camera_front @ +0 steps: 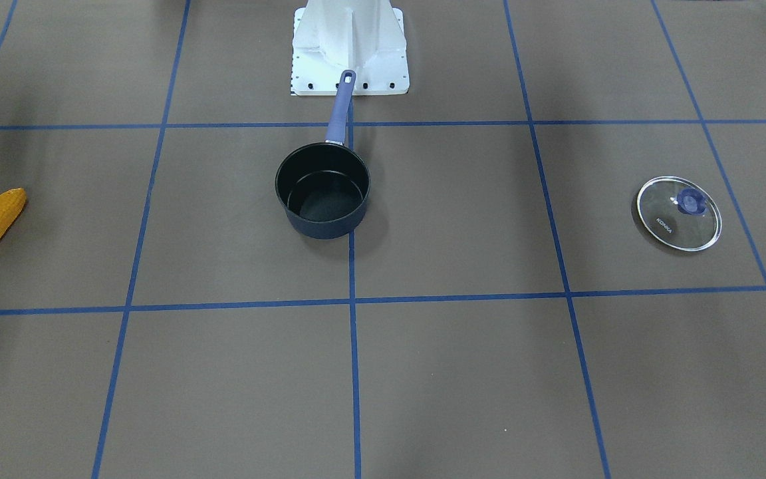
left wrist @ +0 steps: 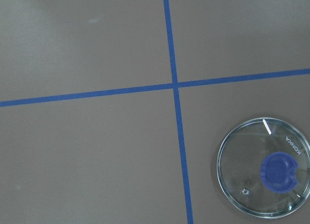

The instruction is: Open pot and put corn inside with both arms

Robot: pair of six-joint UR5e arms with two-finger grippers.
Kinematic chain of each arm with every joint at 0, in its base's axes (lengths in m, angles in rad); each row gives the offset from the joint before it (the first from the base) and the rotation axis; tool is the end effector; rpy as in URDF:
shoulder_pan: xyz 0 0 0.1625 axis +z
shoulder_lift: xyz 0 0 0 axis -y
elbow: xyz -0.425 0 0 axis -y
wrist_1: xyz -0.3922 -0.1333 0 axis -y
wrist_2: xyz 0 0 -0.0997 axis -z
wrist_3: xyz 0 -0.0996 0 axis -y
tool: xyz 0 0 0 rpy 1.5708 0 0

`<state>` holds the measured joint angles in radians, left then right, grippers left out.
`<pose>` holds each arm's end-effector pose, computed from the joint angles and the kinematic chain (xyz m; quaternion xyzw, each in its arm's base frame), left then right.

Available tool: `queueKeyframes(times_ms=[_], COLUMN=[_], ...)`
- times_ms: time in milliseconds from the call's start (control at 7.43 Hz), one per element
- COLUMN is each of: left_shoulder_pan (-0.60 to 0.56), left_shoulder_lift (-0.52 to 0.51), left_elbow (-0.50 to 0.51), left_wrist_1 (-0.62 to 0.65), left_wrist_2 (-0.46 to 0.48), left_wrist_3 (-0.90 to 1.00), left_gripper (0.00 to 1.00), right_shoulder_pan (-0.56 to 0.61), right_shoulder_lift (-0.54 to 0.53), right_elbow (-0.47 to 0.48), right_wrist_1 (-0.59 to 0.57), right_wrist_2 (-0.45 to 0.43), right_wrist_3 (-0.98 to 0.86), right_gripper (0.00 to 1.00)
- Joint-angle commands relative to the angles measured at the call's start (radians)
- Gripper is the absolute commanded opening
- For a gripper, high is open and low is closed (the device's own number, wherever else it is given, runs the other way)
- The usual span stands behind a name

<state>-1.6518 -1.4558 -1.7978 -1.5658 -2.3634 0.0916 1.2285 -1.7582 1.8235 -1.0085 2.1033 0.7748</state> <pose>-0.0984 -0.4411 0.5997 0.0824 0.3798 0.0255 0.9211 -0.0709 -0.4453 0.5654 0.1199 -0.3701 0.1176 0.9137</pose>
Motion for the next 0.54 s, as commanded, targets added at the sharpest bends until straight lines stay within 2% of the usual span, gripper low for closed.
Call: queueKeyframes(times_ms=[0, 135, 269, 404], left_shoulder_pan=[0.001, 0.001, 0.003, 0.003], left_shoulder_lift=[-0.006, -0.008, -0.008, -0.008], left_elbow=[-0.005, -0.006, -0.011, -0.012], left_wrist_1=[0.000, 0.000, 0.000, -0.002], left_wrist_2=[-0.004, -0.004, -0.004, -0.004], left_wrist_3=[-0.003, -0.003, -0.003, -0.003], left_gripper=[0.98, 0.98, 0.98, 0.98], right_shoulder_pan=[-0.223, -0.319, -0.358, -0.377], right_shoulder_lift=[-0.047, -0.047, -0.052, -0.078], right_elbow=[-0.009, -0.019, -0.029, -0.088], right_wrist_1=[0.119, 0.122, 0.146, 0.275], right_wrist_2=[-0.253, -0.369, -0.408, -0.416], right_wrist_3=[0.293, 0.393, 0.409, 0.432], right_gripper=[1.00, 1.00, 1.00, 1.00])
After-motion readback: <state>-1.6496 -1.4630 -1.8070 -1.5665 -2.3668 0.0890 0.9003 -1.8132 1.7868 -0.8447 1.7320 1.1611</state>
